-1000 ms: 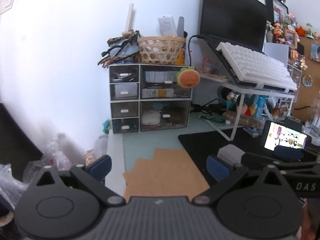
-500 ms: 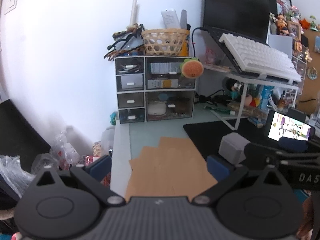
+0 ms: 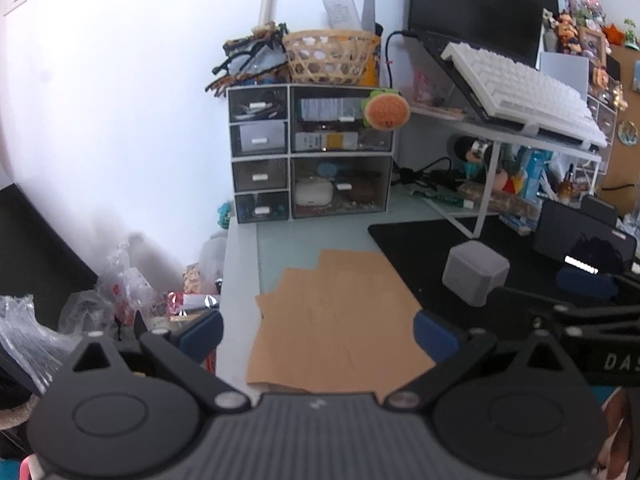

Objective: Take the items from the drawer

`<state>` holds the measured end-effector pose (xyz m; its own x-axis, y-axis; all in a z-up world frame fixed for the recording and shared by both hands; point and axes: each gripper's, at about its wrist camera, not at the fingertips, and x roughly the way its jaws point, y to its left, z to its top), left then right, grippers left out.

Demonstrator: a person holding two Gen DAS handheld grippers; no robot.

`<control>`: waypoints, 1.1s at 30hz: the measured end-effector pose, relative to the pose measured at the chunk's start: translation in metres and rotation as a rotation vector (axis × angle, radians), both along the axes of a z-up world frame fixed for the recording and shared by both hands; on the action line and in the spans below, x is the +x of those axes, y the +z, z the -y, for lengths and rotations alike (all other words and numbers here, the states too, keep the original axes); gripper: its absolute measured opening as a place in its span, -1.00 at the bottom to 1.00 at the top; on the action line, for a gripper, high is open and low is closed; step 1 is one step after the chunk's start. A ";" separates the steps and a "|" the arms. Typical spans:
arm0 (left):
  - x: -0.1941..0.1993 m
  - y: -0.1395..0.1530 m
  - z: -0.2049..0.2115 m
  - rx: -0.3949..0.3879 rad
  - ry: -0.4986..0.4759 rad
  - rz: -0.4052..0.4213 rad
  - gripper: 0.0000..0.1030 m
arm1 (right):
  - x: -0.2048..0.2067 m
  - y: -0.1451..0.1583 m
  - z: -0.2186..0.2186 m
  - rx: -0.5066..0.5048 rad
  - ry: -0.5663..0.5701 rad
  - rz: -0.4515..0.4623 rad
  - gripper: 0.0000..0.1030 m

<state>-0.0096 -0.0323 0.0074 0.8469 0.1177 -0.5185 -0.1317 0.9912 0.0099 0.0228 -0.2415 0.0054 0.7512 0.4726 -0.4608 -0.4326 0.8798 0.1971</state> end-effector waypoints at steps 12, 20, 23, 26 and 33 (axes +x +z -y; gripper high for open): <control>0.006 -0.010 0.000 -0.018 -0.004 -0.008 0.99 | 0.004 -0.007 0.001 -0.013 -0.006 -0.006 1.00; 0.008 -0.015 -0.003 -0.021 -0.006 -0.016 0.99 | 0.005 -0.011 -0.002 -0.030 0.005 -0.007 1.00; 0.009 -0.016 -0.003 -0.015 -0.008 -0.017 0.99 | 0.005 -0.012 -0.004 -0.034 0.008 -0.008 1.00; 0.010 -0.016 -0.003 -0.011 -0.011 -0.017 0.99 | 0.005 -0.012 -0.005 -0.036 0.006 -0.008 1.00; 0.010 -0.015 -0.002 0.001 -0.013 -0.014 0.99 | 0.005 -0.012 -0.006 -0.033 0.005 -0.014 1.00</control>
